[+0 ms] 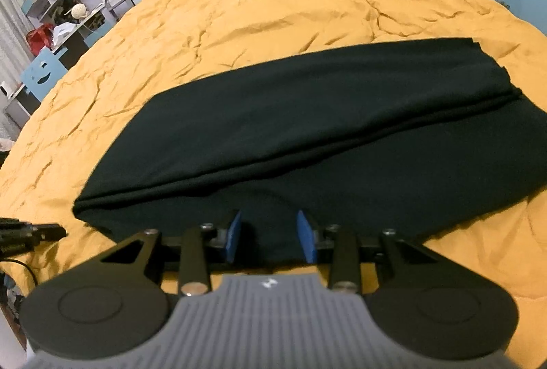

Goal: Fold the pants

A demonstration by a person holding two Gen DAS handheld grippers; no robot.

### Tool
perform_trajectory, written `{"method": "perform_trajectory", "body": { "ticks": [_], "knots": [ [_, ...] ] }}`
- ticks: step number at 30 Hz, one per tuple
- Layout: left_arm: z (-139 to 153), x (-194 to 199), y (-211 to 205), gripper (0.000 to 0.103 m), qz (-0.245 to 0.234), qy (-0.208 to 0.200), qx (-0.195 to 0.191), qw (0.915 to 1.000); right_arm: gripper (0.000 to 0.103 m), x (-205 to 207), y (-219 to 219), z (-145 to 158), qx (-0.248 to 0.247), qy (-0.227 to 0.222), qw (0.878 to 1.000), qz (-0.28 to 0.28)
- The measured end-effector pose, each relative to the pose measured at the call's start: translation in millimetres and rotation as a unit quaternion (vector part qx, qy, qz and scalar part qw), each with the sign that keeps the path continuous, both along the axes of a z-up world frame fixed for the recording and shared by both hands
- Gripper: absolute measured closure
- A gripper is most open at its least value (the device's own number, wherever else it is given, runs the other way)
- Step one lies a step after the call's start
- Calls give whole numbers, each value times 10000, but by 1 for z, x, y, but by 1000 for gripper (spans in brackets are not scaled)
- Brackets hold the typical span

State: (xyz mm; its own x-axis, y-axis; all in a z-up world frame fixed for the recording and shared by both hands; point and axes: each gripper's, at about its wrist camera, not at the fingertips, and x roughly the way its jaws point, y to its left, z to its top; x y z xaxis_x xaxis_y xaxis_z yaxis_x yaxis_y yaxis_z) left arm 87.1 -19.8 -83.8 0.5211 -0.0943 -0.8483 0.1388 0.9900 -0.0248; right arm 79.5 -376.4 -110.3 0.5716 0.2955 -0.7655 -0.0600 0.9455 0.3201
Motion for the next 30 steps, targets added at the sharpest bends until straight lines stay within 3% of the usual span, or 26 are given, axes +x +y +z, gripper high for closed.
{"method": "perform_trajectory", "body": {
  "ticks": [4,8,11,14,21,24,27,30],
  "knots": [
    [20,18,-6,93,14,-561,-593,9967,78,12,9,17,-48,-382,9990,219],
    [8,39,-31,93,-204,-742,-934,9927,93,40,26,18,-313,-781,9957,375],
    [-15,43,-52,92,-458,-696,-711,9940,93,54,30,5,-575,-828,9946,263],
    [-36,34,-54,91,-542,-569,-460,9958,93,54,31,-15,-728,-571,9954,266],
    [-30,15,-29,90,-616,-450,-706,9946,93,22,35,-28,-960,-676,9918,504],
    [-16,23,-16,81,-532,-531,-1119,9909,93,19,25,-17,-797,-742,9932,410],
    [-7,45,7,66,-27,-617,-1799,9817,92,23,14,-3,-669,-849,9938,249],
    [-17,76,28,60,433,-467,-2264,9720,85,30,1,6,-489,-916,9946,62]
  ]
}}
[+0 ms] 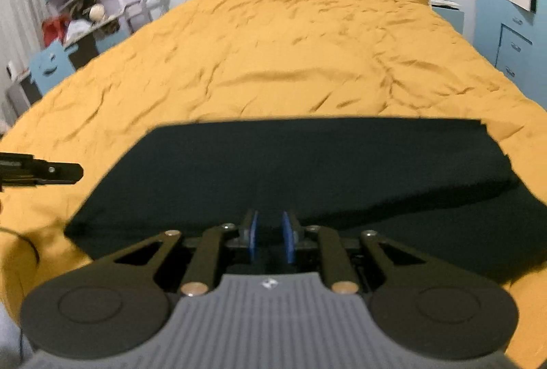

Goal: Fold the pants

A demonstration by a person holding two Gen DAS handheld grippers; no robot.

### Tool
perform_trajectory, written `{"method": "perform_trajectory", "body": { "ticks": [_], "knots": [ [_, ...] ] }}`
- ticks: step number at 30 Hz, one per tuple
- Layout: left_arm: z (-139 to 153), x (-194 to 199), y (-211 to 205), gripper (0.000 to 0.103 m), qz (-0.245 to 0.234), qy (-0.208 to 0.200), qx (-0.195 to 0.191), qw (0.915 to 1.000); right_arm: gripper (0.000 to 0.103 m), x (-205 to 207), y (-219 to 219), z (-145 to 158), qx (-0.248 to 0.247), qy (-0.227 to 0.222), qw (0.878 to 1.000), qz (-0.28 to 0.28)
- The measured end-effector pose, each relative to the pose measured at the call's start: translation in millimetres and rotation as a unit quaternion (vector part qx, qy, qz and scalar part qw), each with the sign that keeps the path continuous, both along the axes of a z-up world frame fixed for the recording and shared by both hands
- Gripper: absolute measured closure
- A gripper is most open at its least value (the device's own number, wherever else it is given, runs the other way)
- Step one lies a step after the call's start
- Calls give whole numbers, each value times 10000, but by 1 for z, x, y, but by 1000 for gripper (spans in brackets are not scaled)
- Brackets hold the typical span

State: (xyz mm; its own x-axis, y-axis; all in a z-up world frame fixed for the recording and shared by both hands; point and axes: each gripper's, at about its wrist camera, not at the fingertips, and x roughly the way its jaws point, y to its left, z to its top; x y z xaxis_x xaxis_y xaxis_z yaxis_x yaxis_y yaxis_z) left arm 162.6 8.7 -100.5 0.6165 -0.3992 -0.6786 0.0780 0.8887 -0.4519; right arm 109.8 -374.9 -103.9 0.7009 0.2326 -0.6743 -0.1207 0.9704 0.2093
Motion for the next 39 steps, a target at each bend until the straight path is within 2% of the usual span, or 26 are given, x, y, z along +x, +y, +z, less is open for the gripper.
{"method": "perform_trajectory", "body": {
  "ticks": [5,12,15,16,18,20,22,27,32,36,39],
  "knots": [
    [-41,36,27,60,337,804,-859,9925,85,2,-11,5,-3,-31,9998,-203],
    [-87,51,48,59,572,1270,-2161,9664,85,5,-18,-3,-54,116,9995,-297],
    [-96,54,50,70,612,1309,-2402,9599,85,6,-19,-4,-84,142,9993,-323],
    [-97,55,50,80,610,1310,-2443,9589,85,6,-20,-5,-98,150,9993,-335],
    [-92,56,48,90,587,1251,-2368,9617,85,5,-24,-5,-125,157,9991,-382],
    [-81,57,43,95,578,1152,-2272,9653,85,2,-29,-4,-125,156,9988,-445],
    [-65,57,36,95,543,979,-2151,9702,85,-2,-36,-2,-126,137,9986,-502],
    [8,55,-5,96,170,554,-1594,9855,85,-11,-54,6,-43,58,9978,-659],
    [67,57,-75,96,-363,379,-1167,9918,85,-21,-73,16,151,-76,9967,-796],
    [80,61,-147,96,-877,567,-801,9913,85,-29,-85,22,230,-187,9957,-872],
    [66,63,-197,96,-1152,936,-436,9880,85,-37,-94,24,300,-209,9949,-940]
  ]
}}
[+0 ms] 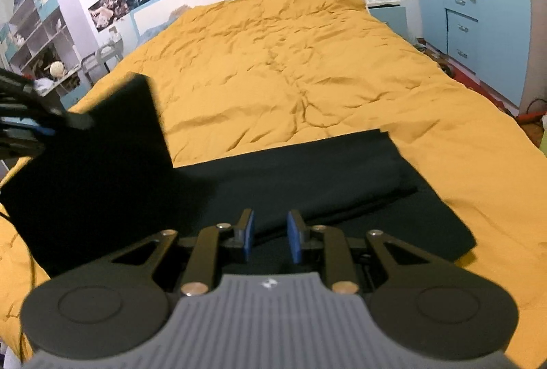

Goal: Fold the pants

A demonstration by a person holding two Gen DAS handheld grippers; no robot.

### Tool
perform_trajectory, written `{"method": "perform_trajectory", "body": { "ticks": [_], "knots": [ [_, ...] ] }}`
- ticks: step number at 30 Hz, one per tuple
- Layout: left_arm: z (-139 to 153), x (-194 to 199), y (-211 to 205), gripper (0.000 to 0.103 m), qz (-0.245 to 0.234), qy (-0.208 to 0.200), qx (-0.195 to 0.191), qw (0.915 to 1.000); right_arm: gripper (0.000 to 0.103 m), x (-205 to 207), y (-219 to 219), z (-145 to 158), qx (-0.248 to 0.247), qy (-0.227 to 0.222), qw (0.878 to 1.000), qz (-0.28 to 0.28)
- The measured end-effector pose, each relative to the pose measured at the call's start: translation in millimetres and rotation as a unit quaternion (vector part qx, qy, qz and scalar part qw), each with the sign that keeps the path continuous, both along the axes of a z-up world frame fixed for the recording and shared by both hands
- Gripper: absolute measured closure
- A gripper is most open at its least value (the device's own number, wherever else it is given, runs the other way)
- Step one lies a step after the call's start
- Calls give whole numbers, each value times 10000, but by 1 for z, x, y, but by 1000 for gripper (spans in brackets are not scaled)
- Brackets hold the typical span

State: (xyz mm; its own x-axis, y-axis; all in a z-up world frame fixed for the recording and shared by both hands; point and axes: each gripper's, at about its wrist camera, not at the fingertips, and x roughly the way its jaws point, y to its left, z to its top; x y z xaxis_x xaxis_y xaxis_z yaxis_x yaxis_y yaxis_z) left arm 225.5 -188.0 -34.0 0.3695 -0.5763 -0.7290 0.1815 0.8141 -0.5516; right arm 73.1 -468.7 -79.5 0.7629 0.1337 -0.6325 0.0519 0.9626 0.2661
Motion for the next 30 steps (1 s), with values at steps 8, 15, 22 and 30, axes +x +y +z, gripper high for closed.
{"method": "perform_trajectory", "body": {
  "ticks": [8,15,22,30],
  "knots": [
    [-61,-7,-71,95,-572,743,494,9944,85,-14,-14,-5,203,120,9997,-77],
    [-73,-7,-63,80,-692,1159,293,9904,85,-11,-11,-8,350,229,9991,-30],
    [-45,-17,-32,79,-653,721,163,9951,80,0,-2,-14,1027,432,9937,110],
    [-13,-29,13,79,-392,5,342,9986,79,16,9,-43,2008,1024,9743,-11]
  ]
}}
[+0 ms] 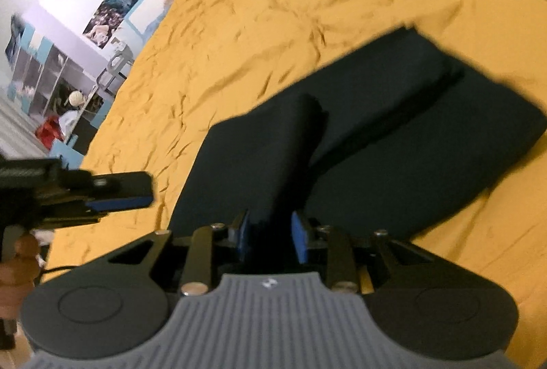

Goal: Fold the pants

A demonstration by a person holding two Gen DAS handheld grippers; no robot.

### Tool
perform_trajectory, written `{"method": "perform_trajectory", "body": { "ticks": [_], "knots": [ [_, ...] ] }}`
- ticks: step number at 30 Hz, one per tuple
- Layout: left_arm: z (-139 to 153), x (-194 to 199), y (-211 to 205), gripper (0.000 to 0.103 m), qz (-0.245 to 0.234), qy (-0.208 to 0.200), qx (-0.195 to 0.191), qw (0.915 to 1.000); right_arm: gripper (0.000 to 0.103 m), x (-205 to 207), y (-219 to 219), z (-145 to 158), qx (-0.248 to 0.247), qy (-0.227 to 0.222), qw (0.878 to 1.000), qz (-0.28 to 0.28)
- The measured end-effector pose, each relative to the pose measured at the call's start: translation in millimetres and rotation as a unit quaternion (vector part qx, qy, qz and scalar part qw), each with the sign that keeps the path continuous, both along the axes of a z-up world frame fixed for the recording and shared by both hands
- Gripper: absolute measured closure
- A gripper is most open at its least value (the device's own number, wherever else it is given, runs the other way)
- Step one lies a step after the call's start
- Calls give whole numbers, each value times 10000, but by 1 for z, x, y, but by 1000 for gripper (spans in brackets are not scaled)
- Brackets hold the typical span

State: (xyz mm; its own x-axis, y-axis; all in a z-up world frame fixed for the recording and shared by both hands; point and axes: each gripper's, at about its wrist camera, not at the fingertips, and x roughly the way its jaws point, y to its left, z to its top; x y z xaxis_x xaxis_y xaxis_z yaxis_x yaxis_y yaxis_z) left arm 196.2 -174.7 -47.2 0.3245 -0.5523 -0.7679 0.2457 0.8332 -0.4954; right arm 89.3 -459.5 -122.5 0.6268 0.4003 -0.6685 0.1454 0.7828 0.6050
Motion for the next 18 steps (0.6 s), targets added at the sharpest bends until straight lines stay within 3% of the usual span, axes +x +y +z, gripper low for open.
{"method": "perform_trajectory", "body": {
  "ticks": [2,4,9,13,18],
  "knots": [
    [4,-1,12,79,88,-72,-37,9999,92,2,3,-4,173,76,9998,-29],
    [4,-1,21,79,199,-118,-74,9997,98,4,7,1,85,37,9999,-48],
    [3,2,43,79,459,-113,-242,9986,100,20,16,47,-207,-349,9986,334],
    [1,1,53,79,558,-157,-337,9977,100,51,15,104,-556,-604,9941,707],
    [-3,3,58,79,608,-155,-396,9972,101,81,-10,162,-766,-590,9910,931]
  ]
}}
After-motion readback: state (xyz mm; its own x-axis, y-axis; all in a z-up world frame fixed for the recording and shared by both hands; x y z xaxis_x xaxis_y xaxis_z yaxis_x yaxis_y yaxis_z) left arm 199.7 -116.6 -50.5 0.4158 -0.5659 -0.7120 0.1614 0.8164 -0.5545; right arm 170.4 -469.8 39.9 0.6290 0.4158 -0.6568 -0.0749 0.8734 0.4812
